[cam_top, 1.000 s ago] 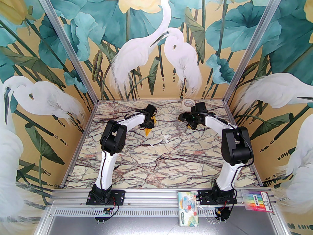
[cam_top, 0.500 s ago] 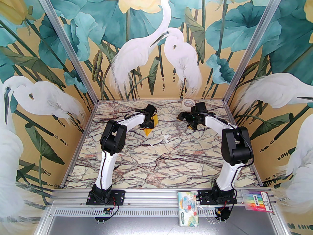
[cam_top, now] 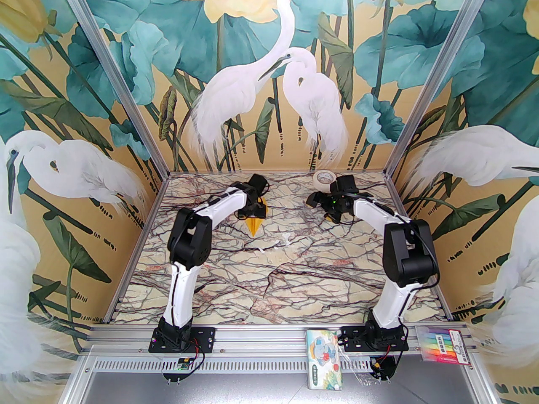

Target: Fold a paper plane with a square sheet of paper (fold left side to right side)

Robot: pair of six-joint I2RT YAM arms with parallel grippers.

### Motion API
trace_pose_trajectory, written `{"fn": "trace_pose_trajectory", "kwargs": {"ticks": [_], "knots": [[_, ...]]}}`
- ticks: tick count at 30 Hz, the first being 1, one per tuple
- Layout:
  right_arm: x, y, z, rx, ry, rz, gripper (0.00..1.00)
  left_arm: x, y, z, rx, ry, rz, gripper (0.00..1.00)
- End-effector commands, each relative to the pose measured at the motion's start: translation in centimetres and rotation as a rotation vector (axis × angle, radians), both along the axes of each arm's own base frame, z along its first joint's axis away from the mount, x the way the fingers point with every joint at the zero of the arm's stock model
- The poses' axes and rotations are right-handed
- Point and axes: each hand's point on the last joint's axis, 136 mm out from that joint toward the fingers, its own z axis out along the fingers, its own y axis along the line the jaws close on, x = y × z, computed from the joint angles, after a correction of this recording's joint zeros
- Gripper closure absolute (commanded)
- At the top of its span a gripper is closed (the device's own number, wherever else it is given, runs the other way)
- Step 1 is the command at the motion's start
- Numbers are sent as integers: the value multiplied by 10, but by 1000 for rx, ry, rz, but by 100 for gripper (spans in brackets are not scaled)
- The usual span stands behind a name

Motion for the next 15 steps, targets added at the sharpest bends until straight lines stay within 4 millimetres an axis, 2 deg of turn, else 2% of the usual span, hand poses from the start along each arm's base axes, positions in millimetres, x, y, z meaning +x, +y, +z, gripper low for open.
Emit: {"fn": "trace_pose_trajectory", "kwargs": {"ticks": [1, 4, 7, 8, 10, 12, 14, 15], "knots": [[-4, -19, 34, -134, -97, -14, 1, -4, 10, 81, -44, -142, 42, 1], [-11, -50, 53, -306, -182, -65, 1, -10, 41, 118, -60, -247, 127, 0], [-17, -87, 73, -499, -307, -149, 1, -18, 96, 141, 2, -384, 271, 0], [-19, -99, 82, -554, -366, -190, 1, -23, 117, 143, 38, -430, 327, 0], [-23, -112, 92, -644, -488, -203, 1, -33, 154, 149, 88, -512, 403, 0], [-27, -119, 95, -736, -602, -191, 1, -41, 183, 141, 91, -563, 449, 0], [-34, -130, 85, -832, -651, -189, 1, -51, 212, 132, 140, -658, 494, 1], [-36, -134, 76, -867, -647, -186, 1, -55, 220, 129, 170, -707, 494, 1]]}}
